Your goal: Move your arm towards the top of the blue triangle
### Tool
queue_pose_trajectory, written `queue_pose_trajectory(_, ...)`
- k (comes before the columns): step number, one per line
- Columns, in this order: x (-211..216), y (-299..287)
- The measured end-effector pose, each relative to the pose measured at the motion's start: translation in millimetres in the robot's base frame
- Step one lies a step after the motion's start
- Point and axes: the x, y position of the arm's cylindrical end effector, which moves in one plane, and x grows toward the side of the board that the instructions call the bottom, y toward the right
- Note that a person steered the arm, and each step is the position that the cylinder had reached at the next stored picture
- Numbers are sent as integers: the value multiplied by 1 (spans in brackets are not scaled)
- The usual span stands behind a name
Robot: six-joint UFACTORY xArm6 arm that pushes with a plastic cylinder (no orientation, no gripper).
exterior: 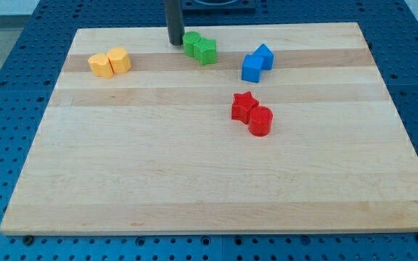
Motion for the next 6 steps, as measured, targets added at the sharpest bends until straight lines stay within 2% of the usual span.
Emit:
queue_pose_trajectory(3,-9,3)
queue_pose_trajectory(4,-25,21)
queue_pose_trajectory(5,-28,48)
queue_pose_trajectory(6,-28,104)
